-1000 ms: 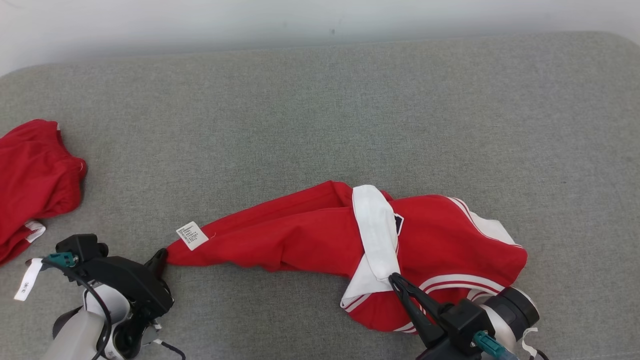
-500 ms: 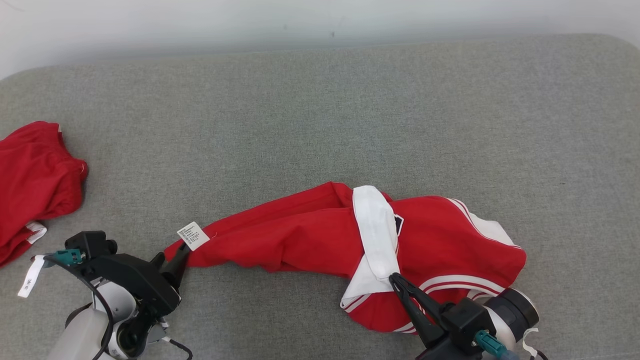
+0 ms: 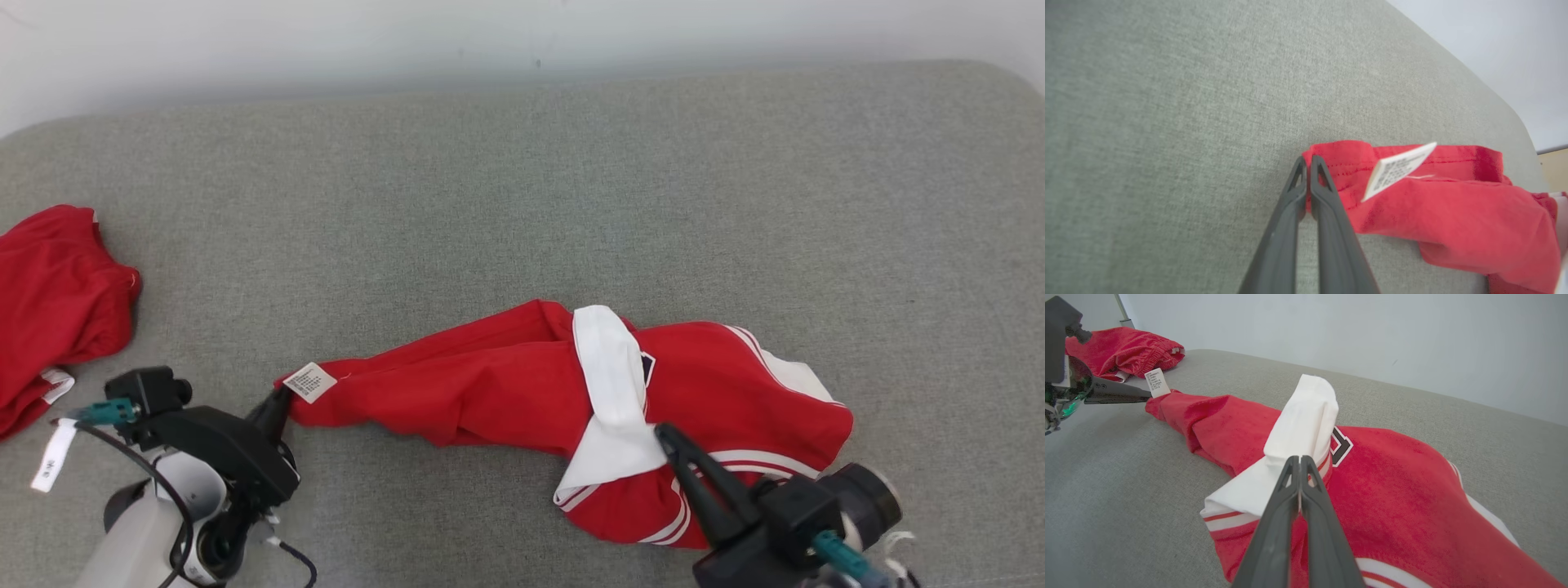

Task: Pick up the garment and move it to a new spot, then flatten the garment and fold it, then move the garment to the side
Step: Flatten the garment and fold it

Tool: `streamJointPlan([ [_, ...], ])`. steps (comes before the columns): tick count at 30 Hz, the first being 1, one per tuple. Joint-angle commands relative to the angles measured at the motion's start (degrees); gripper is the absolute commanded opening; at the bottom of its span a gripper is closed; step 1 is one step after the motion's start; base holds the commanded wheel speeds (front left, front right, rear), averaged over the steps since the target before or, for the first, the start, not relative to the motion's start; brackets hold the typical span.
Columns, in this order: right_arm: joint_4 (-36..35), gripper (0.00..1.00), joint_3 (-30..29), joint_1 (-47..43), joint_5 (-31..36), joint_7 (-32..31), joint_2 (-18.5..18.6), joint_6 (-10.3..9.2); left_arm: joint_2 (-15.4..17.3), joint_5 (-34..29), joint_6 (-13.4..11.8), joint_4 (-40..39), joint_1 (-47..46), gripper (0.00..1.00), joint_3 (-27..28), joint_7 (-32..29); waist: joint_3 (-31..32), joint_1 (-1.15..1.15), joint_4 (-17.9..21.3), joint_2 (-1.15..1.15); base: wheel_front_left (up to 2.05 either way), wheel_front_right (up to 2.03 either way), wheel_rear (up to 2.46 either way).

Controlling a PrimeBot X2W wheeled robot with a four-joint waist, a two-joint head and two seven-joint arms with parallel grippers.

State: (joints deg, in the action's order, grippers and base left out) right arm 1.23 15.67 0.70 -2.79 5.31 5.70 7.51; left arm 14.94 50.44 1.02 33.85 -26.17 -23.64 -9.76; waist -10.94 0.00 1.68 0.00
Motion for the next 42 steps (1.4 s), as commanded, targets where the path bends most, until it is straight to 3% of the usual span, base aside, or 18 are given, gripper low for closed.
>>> streamJointPlan([
  [1,-1.0,0.0,-0.9,0.0,-0.5,0.6,0.0,-0.04,0.6,-0.8,-0.2,-1.0,-0.2,0.0,0.3,0.8,0.3,0.0,0.1,0.0,0.0,0.0,0.0],
  [11,-8.2,0.0,-8.3,3.9,0.5,1.1,0.9,-0.04,3.5,-2.1,-1.7,-12.5,-1.3,0.0,2.1,4.3,3.0,0.0,1.1,0.0,0.0,0.0,0.0],
  [23,-11.4,0.0,-16.5,22.5,-2.4,-0.9,6.4,-0.04,8.0,-1.9,-5.1,-29.3,-10.4,0.0,5.5,-1.2,6.8,0.0,1.9,0.0,0.0,0.0,0.0],
  [33,-7.2,0.0,-18.3,35.3,-4.4,-2.0,11.6,-0.04,9.8,-4.1,-6.6,-31.3,-17.8,0.0,4.1,-6.6,8.7,0.0,1.2,0.0,0.0,0.0,0.0],
  [42,-3.1,0.0,-14.9,40.9,-6.8,-4.1,12.8,-0.04,10.0,-3.7,-6.3,-30.5,-19.7,0.0,3.3,-8.3,7.5,0.0,1.1,0.0,0.0,0.0,0.0],
])
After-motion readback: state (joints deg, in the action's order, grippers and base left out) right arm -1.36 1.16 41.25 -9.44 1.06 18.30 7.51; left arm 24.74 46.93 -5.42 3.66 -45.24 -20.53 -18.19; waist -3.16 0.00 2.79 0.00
